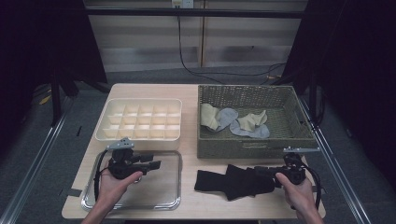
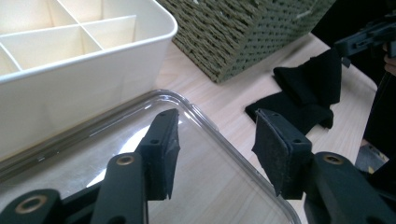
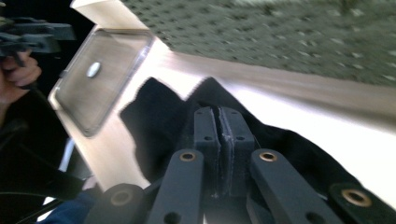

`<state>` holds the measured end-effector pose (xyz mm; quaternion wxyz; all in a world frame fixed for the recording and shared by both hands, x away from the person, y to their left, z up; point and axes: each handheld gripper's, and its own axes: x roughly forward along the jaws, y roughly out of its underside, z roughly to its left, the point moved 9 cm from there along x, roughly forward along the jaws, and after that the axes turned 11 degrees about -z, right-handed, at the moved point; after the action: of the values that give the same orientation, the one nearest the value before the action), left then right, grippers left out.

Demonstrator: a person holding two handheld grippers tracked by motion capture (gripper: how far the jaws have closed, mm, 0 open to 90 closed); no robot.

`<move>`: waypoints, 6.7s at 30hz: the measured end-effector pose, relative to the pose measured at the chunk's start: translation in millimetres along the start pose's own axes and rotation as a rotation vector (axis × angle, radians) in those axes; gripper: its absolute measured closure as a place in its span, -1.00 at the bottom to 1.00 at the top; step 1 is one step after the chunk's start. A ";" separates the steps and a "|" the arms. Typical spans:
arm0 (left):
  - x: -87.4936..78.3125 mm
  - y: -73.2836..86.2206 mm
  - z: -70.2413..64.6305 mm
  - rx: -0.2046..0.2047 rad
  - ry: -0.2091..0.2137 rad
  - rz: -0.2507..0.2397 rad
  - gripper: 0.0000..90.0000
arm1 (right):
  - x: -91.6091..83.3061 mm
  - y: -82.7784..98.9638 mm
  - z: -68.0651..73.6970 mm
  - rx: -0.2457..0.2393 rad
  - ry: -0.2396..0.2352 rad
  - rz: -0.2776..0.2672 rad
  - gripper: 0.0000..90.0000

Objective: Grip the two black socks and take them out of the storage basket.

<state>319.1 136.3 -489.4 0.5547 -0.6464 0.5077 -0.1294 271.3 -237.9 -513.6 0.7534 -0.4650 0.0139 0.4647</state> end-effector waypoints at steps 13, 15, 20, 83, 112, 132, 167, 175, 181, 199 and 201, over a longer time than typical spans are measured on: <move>9.7 1.1 -14.0 0.002 0.035 0.028 -0.01 | -9.6 10.3 -14.2 -0.017 0.065 0.018 0.63; 12.6 0.1 -18.2 0.019 0.040 0.042 0.00 | -12.6 8.5 -10.2 -0.027 0.067 0.018 0.60; 26.6 -8.4 -37.5 0.063 0.089 0.054 0.17 | -13.7 7.6 8.3 -0.056 0.041 0.027 0.56; 114.4 59.2 -82.9 0.121 0.209 0.316 0.66 | -32.9 -3.6 -5.7 -0.003 0.077 -0.082 0.87; 103.8 38.4 -84.0 0.074 0.223 0.234 0.42 | -6.2 -62.1 81.3 -0.180 -0.047 -0.081 0.87; 93.8 37.5 -77.4 0.026 0.252 0.231 0.03 | 108.6 -3.5 96.7 -0.179 -0.121 0.124 0.69; 119.5 55.0 -64.0 0.052 0.162 0.301 0.71 | 30.7 24.0 -11.2 -0.036 0.102 0.080 0.72; 113.7 39.2 -78.1 0.008 0.229 0.222 0.90 | 7.0 9.3 1.8 -0.061 0.086 0.012 0.91; 110.5 33.5 -88.0 0.009 0.255 0.212 0.90 | -17.1 -1.1 17.0 -0.102 0.087 -0.025 0.75; 93.3 27.9 -52.1 -0.019 0.168 0.185 0.90 | 7.5 20.9 -20.6 -0.097 0.208 0.044 0.17; 92.4 28.6 -50.4 -0.018 0.165 0.192 0.90 | 8.5 22.4 -24.5 -0.105 0.233 0.052 0.13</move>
<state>309.3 36.7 -532.6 0.5150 -0.5869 0.6123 -0.1240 270.2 -246.5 -546.7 0.7088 -0.5544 0.0891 0.4270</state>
